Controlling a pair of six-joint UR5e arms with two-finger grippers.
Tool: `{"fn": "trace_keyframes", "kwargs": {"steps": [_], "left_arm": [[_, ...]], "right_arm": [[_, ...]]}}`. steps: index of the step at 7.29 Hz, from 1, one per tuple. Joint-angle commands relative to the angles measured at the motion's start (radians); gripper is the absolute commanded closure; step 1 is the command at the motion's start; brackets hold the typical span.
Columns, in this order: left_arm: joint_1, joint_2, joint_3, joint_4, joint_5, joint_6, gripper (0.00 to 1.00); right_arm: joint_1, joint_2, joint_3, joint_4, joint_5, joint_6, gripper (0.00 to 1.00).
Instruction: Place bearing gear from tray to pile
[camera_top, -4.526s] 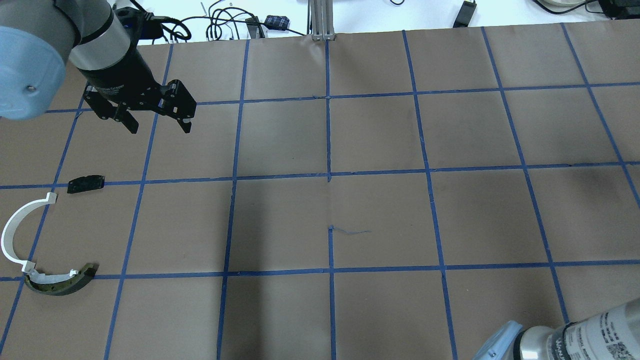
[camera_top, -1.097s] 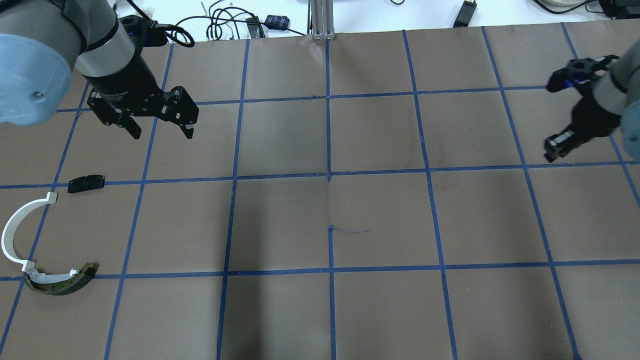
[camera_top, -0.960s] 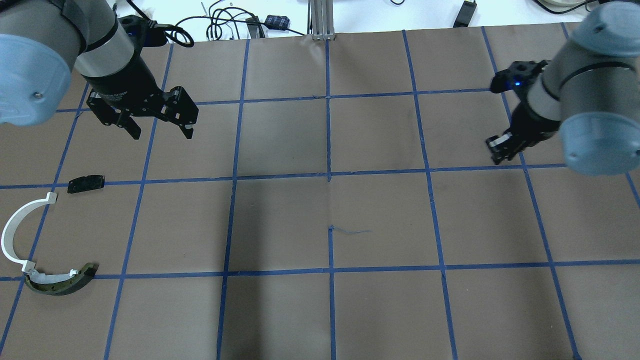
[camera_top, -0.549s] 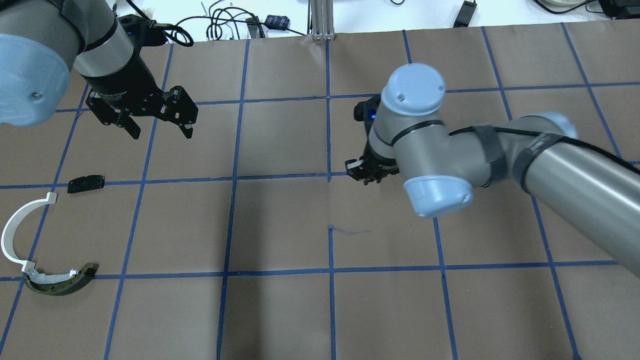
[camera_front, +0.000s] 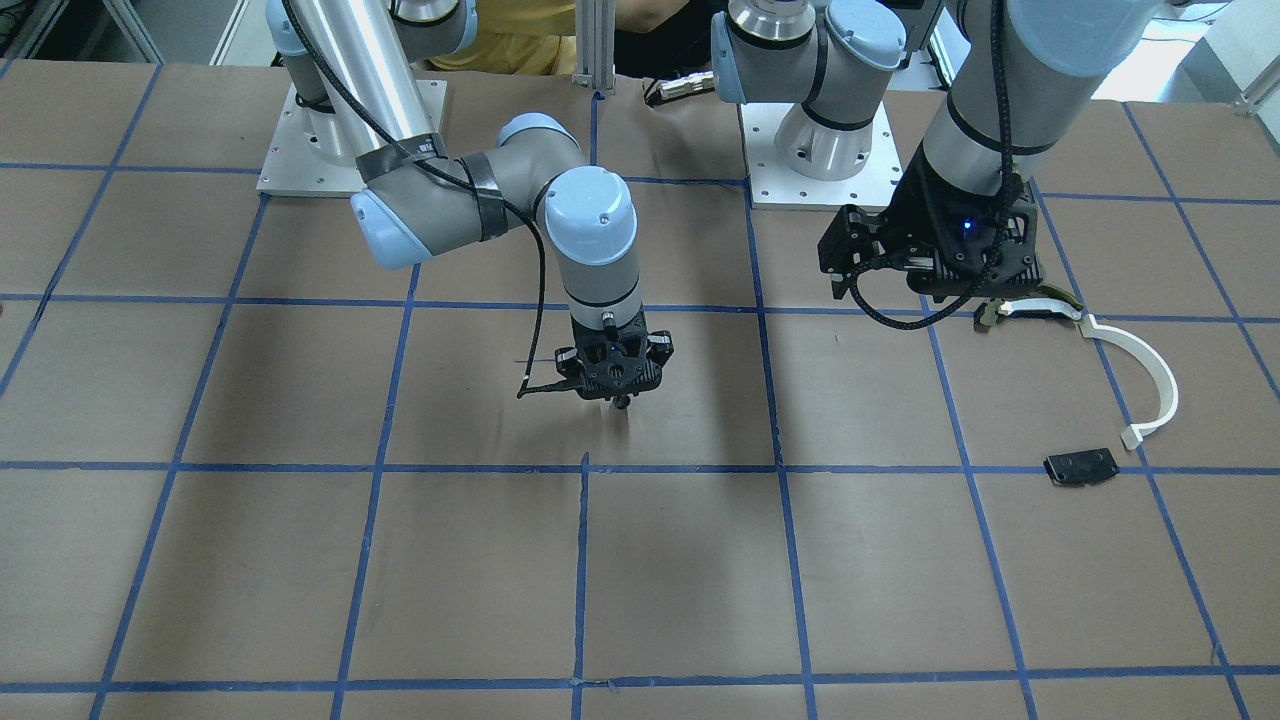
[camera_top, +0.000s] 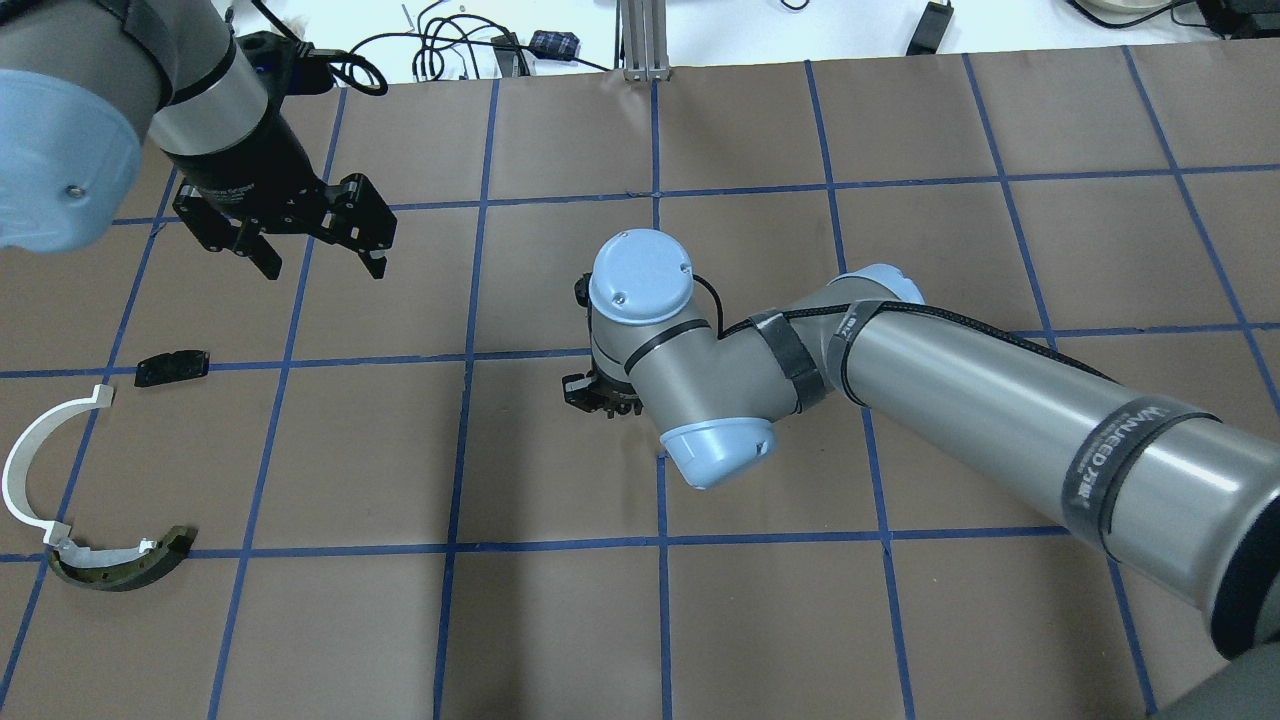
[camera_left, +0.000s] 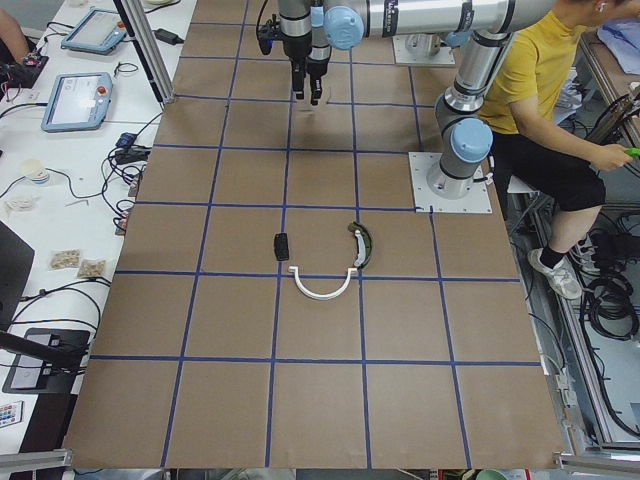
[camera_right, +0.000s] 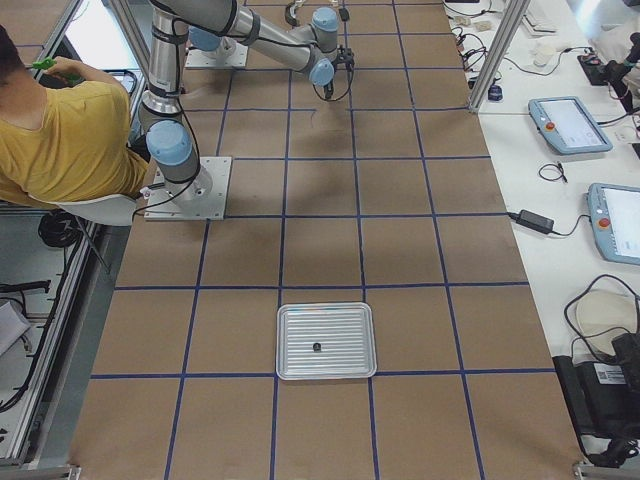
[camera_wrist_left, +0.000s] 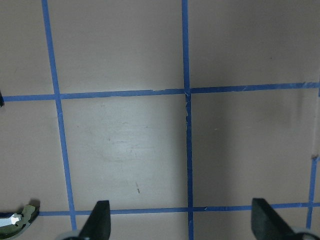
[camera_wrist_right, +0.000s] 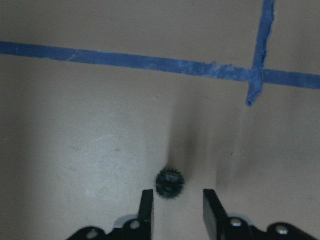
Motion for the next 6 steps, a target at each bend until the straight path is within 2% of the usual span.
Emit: {"fn": "trace_keyframes", "kwargs": {"steps": [1, 2, 4, 5, 6], "left_arm": [[0.000, 0.000, 0.000, -0.001, 0.002, 0.001, 0.00], [0.000, -0.002, 0.000, 0.001, 0.000, -0.001, 0.00], [0.008, -0.005, 0.000, 0.004, -0.002, -0.007, 0.00], [0.003, -0.018, 0.000, 0.008, -0.003, -0.007, 0.00], [0.003, -0.031, -0.008, 0.046, -0.006, -0.030, 0.00]], "right_arm": [[-0.065, -0.014, -0.020, 0.057, -0.009, -0.031, 0.00], [-0.178, -0.080, -0.037, 0.156, -0.011, -0.182, 0.00], [-0.457, -0.268, -0.035, 0.443, -0.023, -0.521, 0.00], [-0.617, -0.322, -0.035, 0.494, -0.090, -0.777, 0.00], [-0.816, -0.329, -0.040, 0.501, -0.100, -0.956, 0.00]]}}
